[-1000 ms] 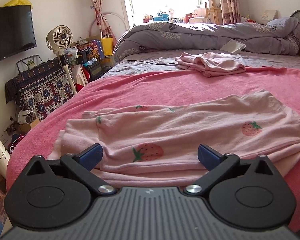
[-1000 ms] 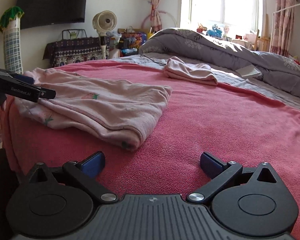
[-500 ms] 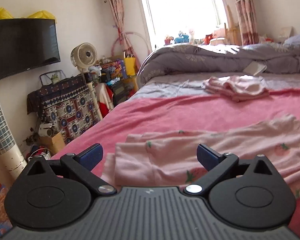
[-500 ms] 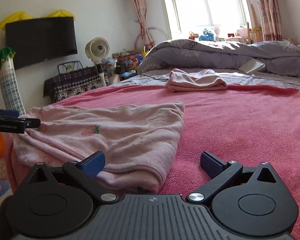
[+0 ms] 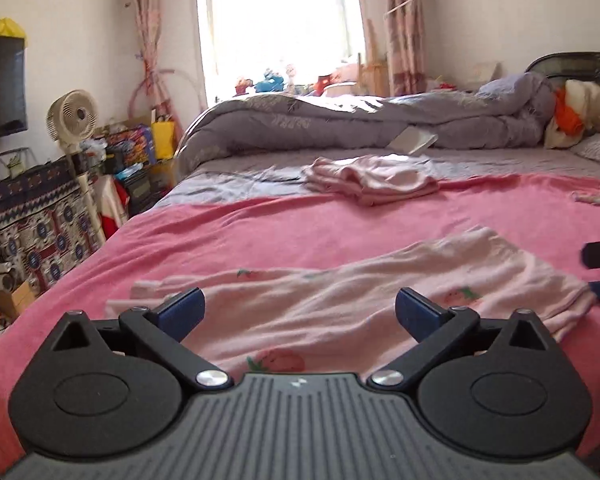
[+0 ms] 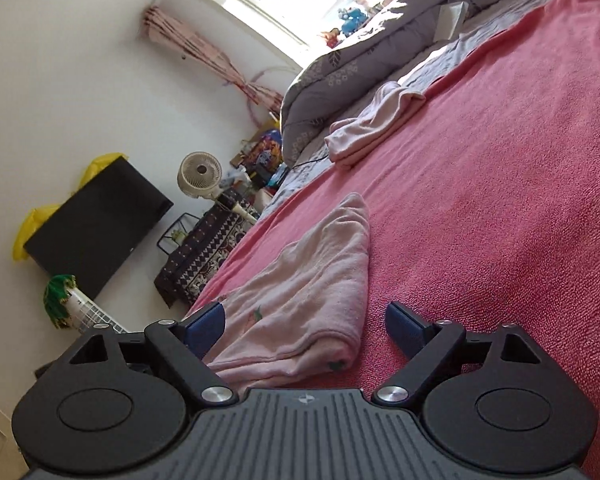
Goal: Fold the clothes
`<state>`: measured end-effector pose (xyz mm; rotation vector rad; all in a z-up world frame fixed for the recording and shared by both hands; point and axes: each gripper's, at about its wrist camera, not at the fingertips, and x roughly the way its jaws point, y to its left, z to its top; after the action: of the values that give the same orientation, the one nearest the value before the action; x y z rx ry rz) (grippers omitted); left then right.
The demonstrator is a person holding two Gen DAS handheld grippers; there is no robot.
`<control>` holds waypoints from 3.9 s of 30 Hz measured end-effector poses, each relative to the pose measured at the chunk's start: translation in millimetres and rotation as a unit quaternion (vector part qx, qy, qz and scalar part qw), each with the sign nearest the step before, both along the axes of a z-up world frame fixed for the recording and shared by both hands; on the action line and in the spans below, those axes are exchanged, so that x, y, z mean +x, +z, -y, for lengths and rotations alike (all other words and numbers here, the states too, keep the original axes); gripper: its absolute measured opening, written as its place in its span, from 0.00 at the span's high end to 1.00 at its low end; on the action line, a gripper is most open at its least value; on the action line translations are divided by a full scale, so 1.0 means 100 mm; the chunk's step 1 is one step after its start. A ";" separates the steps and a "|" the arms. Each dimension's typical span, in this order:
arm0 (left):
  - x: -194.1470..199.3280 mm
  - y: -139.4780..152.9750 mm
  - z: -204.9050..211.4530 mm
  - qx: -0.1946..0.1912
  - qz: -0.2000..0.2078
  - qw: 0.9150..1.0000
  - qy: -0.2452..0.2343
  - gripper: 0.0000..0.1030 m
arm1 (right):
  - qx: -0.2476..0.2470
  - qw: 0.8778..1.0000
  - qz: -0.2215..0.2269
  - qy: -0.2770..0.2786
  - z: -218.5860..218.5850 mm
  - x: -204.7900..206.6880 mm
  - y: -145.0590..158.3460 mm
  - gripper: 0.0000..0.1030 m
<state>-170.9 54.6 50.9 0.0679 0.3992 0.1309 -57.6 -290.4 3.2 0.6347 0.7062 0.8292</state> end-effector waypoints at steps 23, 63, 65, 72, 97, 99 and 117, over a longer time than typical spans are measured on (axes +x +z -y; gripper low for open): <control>0.44 -0.50 0.07 0.008 -0.073 0.997 0.035 0.00 | -0.040 0.994 0.082 0.064 -0.33 -0.08 0.01 0.00; 0.07 -0.38 -0.46 0.033 -0.053 0.985 0.160 0.00 | -0.223 0.951 0.214 -0.001 -1.11 0.13 0.23 0.00; 0.03 -0.28 -0.35 0.027 -0.043 0.986 0.156 0.01 | -0.161 0.967 0.191 0.052 -1.05 0.32 0.34 0.00; 0.26 -0.08 0.60 0.044 0.017 0.997 -0.062 0.00 | -0.042 0.999 0.015 0.004 -0.49 1.19 0.35 0.15; 0.29 -0.17 -0.63 -0.042 -0.101 0.983 0.150 0.00 | 0.018 0.997 -0.022 0.065 0.20 0.37 -0.27 0.76; 0.27 -0.03 -0.52 -0.018 -0.090 0.984 0.156 0.00 | 0.026 0.997 -0.026 0.066 0.19 0.36 -0.25 0.73; 0.12 -0.26 1.81 0.227 -0.041 0.939 -0.253 0.00 | 0.157 0.964 -0.193 0.093 0.36 0.80 -0.47 0.79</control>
<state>-158.8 -126.1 24.8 0.6302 0.4176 -0.2941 22.4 -326.1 -44.2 1.0454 1.0095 1.0144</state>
